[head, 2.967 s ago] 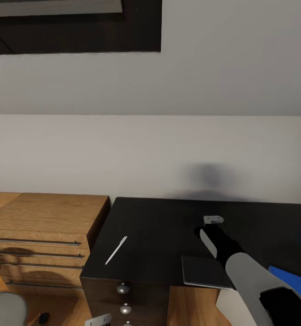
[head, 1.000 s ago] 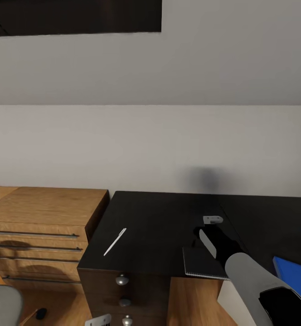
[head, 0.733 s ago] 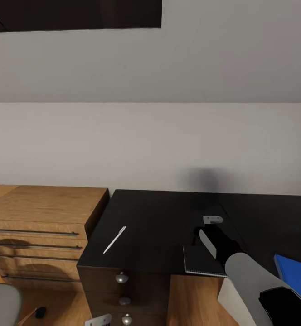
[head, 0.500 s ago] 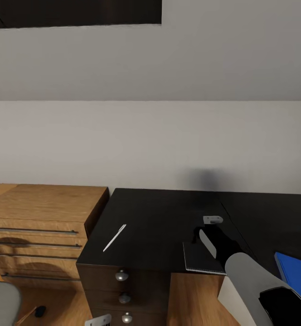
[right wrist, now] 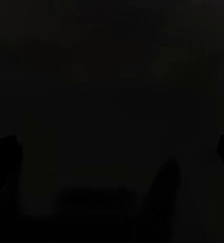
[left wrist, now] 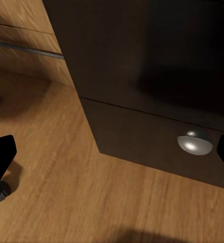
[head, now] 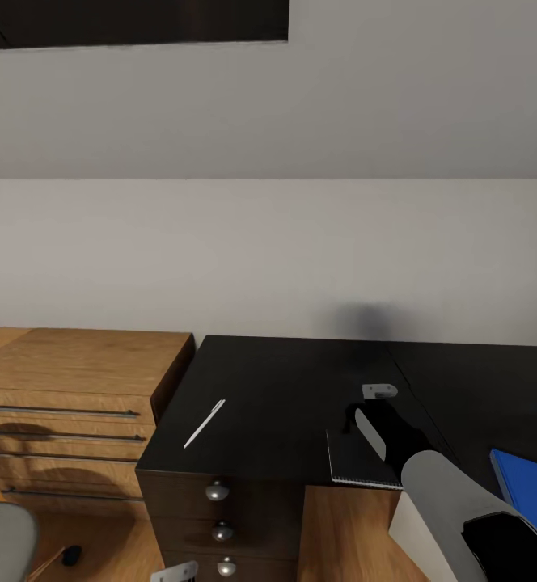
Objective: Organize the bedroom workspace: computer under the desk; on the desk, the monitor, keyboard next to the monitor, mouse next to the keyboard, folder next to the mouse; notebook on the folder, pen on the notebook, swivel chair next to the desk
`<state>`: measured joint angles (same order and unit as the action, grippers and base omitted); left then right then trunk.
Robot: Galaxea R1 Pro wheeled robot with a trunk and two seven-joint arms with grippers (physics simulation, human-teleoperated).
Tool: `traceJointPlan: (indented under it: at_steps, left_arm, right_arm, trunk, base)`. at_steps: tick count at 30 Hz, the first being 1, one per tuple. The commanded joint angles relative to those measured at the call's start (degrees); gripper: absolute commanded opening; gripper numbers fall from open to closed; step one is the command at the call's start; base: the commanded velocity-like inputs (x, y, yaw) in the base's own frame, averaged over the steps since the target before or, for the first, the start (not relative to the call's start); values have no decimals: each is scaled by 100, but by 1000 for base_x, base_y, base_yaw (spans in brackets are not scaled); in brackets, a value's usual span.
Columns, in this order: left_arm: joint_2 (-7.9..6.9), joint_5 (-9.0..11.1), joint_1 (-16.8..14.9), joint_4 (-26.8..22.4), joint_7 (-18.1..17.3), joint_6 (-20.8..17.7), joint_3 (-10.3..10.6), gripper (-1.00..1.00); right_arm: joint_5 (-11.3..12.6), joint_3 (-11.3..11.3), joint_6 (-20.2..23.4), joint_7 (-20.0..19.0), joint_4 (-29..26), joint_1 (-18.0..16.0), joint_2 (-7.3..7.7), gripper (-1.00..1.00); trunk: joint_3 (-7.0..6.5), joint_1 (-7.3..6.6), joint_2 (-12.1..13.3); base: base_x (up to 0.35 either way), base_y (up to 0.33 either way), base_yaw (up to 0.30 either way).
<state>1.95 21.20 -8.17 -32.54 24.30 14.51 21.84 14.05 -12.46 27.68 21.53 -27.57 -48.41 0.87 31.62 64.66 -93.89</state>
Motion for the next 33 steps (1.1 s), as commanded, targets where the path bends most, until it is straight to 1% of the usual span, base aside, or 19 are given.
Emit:
traceJointPlan:
  at_steps: [1,5,11,17,22,33]
  left_arm:
    - [-8,60,-7,2,39,36,45,100]
    - [-16,60,-5,2,40,40,43,100]
    - [-19,60,-8,2,45,43,48,100]
    - [-19,60,-9,2,45,43,46,100]
    - [-19,60,-6,2,43,43,47,100]
    - [-19,60,-8,2,46,43,46,100]
  right_arm:
    - [63,-45,51,40,32,0,10,100]
    - [63,-45,52,42,32,-1,10,100]
    - [63,-46,53,37,32,-2,10,100]
    - [63,-46,53,35,32,-2,10,100]
    - [63,-46,50,35,32,-1,10,100]
    - [62,-46,44,36,32,0,10,100]
  trunk:
    - [7,0,-2]
    - [7,0,-2]
    - [7,0,-2]
    - [7,0,-2]
    - [7,0,-2]
    - [7,0,-2]
  base:
    - [0,0,0]
    - [-12,0,0]
    - [-192,0,0]
    - [-90,0,0]
    - [-210,0,0]
    - [-82,0,0]
